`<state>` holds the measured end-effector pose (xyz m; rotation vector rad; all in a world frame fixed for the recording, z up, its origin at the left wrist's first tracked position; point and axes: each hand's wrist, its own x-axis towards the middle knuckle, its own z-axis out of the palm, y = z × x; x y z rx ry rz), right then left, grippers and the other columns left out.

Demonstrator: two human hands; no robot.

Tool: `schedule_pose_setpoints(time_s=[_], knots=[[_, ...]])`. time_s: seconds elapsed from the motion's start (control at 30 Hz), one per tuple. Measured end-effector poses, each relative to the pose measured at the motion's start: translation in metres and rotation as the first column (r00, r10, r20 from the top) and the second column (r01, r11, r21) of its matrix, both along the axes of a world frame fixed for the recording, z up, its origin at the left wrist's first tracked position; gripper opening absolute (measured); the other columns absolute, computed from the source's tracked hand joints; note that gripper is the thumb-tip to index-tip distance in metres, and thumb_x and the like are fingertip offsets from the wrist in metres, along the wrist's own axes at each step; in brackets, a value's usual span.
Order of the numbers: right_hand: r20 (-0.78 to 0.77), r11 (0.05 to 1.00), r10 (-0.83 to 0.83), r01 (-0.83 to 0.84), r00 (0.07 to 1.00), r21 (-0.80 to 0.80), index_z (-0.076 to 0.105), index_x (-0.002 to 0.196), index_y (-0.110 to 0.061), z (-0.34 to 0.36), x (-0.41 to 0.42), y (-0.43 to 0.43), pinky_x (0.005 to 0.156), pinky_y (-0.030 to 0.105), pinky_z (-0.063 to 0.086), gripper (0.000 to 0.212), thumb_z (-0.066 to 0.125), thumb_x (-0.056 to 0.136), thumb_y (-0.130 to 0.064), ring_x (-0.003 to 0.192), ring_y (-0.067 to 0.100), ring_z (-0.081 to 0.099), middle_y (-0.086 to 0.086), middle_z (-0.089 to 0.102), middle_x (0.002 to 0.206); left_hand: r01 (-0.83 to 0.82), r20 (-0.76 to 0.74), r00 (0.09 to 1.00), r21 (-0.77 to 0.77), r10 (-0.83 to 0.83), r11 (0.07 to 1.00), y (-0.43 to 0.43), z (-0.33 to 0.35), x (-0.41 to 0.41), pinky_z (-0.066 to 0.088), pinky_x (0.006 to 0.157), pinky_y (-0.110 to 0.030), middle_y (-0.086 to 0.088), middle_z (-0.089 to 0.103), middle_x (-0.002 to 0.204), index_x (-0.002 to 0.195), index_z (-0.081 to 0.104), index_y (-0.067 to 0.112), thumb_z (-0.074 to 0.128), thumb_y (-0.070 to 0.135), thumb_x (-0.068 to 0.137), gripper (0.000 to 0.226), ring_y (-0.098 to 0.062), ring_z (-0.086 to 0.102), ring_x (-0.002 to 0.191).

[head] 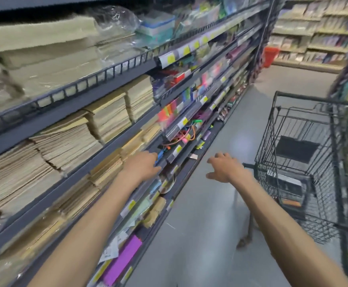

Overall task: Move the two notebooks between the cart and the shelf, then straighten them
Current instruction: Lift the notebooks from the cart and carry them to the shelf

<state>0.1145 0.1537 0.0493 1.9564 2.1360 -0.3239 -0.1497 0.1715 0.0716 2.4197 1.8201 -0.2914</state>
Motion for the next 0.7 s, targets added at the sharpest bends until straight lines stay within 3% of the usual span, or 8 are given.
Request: schedule_pose_setpoints(time_s=[0.13, 0.27, 0.33, 0.47, 0.7], knots=[[-0.027, 0.994, -0.108, 0.107, 0.994, -0.023, 0.042, 0.146, -0.021, -0.008, 0.048, 0.014, 0.105, 0.045, 0.038, 0.062, 0.057, 0.093, -0.049, 0.136, 0.032, 0.037, 0.011, 0.041, 0.146, 0.100, -0.014, 0.995, -0.005, -0.100, 0.995, 0.043, -0.003, 0.054, 0.046, 0.080, -0.041, -0.008, 0.060, 0.116, 0.121, 0.056, 0.015, 0.050, 0.047, 0.099, 0.038, -0.030, 0.058, 0.109], [-0.027, 0.974, -0.222, 0.221, 0.975, -0.055, 0.045, 0.144, -0.022, -0.023, 0.097, 0.025, 0.108, 0.047, 0.038, 0.062, 0.059, 0.091, -0.050, 0.137, 0.033, 0.036, 0.011, 0.041, 0.148, 0.200, 0.001, 0.980, -0.013, -0.200, 0.980, 0.089, -0.015, 0.107, 0.046, 0.077, -0.040, -0.007, 0.061, 0.119, 0.122, 0.055, 0.015, 0.051, 0.047, 0.098, 0.040, -0.031, 0.056, 0.113], [-0.012, 0.959, -0.277, 0.275, 0.961, -0.074, 0.047, 0.142, -0.022, -0.030, 0.123, 0.034, 0.108, 0.049, 0.039, 0.062, 0.061, 0.089, -0.051, 0.135, 0.035, 0.037, 0.012, 0.040, 0.149, 0.246, 0.043, 0.969, -0.028, -0.244, 0.969, 0.114, -0.023, 0.133, 0.049, 0.083, -0.041, -0.007, 0.062, 0.121, 0.123, 0.056, 0.015, 0.053, 0.048, 0.096, 0.043, -0.032, 0.058, 0.115], [-0.026, 0.917, -0.383, 0.377, 0.923, -0.127, 0.046, 0.143, -0.021, -0.037, 0.169, 0.060, 0.107, 0.046, 0.041, 0.063, 0.062, 0.089, -0.050, 0.134, 0.034, 0.042, 0.008, 0.037, 0.154, 0.327, 0.148, 0.939, -0.097, -0.311, 0.940, 0.172, -0.032, 0.189, 0.048, 0.081, -0.039, -0.010, 0.066, 0.112, 0.114, 0.059, 0.013, 0.056, 0.048, 0.095, 0.040, -0.033, 0.061, 0.110], [-0.017, 0.828, -0.550, 0.542, 0.835, -0.141, 0.048, 0.141, -0.023, -0.049, 0.242, 0.114, 0.102, 0.046, 0.046, 0.058, 0.061, 0.091, -0.049, 0.127, 0.036, 0.049, 0.017, 0.048, 0.142, 0.484, 0.152, 0.871, -0.101, -0.468, 0.869, 0.260, -0.044, 0.299, 0.048, 0.098, -0.041, -0.010, 0.062, 0.132, 0.135, 0.054, 0.021, 0.054, 0.047, 0.095, 0.047, -0.031, 0.056, 0.125]])
